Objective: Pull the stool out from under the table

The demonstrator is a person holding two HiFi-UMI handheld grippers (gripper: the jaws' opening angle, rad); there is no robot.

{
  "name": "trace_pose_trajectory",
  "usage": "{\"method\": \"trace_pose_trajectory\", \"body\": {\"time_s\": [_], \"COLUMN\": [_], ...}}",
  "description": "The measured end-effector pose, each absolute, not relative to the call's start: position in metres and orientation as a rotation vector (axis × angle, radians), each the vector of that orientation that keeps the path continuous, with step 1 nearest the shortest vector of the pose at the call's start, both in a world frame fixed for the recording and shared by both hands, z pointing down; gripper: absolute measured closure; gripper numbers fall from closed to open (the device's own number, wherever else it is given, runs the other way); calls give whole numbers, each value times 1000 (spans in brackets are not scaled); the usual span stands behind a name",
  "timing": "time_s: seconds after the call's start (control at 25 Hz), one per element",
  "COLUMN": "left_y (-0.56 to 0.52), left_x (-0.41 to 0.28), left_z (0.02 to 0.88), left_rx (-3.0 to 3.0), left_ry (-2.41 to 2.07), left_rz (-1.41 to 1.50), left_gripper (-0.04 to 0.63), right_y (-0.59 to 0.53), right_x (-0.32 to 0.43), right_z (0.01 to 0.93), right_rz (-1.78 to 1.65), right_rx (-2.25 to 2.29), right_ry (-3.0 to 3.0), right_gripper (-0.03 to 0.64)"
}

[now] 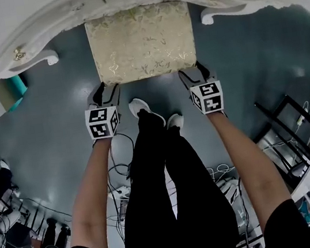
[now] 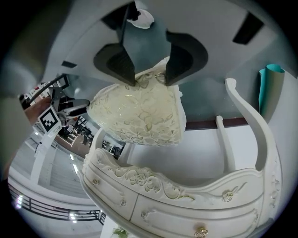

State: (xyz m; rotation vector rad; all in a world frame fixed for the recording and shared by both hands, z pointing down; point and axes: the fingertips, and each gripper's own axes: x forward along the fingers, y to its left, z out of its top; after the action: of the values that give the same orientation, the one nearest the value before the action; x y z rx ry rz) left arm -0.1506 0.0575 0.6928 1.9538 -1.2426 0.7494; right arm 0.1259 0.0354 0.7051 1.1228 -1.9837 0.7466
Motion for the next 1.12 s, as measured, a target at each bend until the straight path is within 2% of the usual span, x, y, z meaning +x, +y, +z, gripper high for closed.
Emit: {"method": "trace_pose_trajectory", "body": {"time_s": [0.76, 0.88, 1.04, 1.12], "left_y": [69, 61, 45, 41], "left_x": [-143, -146, -149, -152], "left_z": [688, 689, 690, 694], "left_rx": [1923, 1931, 1950, 1956], "left_ry": [-1291, -1307, -1319, -1313], "left_rz": [683, 699, 713, 749], "left_gripper": [383, 416, 417, 453], "right_y": [43, 37, 29, 29], "right_x": [124, 124, 125, 124], "right_z": [708, 708, 709, 711], "right_rz": [748, 752, 744, 736], "right_rx": [1138, 1142, 1151, 1159], "right_ry": [-1992, -1995, -1997, -1989], "right_gripper": [325, 325, 342, 344]}}
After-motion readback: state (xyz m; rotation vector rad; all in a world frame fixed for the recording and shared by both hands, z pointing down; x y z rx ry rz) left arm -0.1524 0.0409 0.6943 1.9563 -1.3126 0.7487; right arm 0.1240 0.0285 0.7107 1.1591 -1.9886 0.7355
